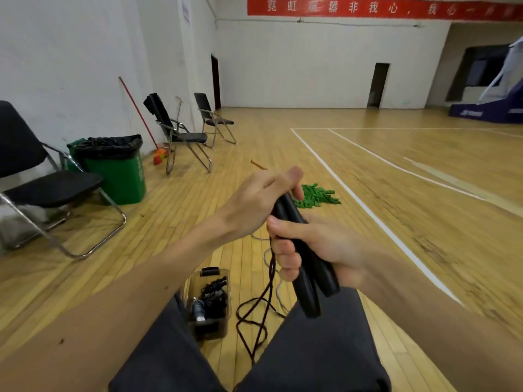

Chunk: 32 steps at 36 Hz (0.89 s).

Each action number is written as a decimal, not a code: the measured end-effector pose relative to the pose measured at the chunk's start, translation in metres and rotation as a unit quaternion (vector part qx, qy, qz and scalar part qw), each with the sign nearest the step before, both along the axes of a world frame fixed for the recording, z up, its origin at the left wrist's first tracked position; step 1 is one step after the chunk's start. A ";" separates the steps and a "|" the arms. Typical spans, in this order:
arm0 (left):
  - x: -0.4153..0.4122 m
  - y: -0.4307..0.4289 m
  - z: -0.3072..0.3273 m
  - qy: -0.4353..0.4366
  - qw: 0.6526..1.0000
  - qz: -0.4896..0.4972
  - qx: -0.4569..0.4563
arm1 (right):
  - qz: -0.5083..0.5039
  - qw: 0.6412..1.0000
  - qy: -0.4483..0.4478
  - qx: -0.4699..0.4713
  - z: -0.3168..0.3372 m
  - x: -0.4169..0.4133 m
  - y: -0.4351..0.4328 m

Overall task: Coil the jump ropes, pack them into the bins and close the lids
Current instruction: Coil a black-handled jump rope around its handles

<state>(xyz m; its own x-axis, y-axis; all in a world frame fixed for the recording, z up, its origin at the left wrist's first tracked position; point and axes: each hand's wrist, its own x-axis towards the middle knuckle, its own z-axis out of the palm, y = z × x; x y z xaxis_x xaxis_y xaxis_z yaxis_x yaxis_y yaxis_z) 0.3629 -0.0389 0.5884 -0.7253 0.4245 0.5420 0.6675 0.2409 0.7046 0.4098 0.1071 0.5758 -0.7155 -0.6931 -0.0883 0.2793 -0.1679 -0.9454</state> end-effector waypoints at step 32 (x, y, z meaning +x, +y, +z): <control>-0.005 -0.014 -0.033 0.041 0.996 0.044 -0.059 | 0.072 0.990 -0.110 0.060 -0.051 0.019 0.007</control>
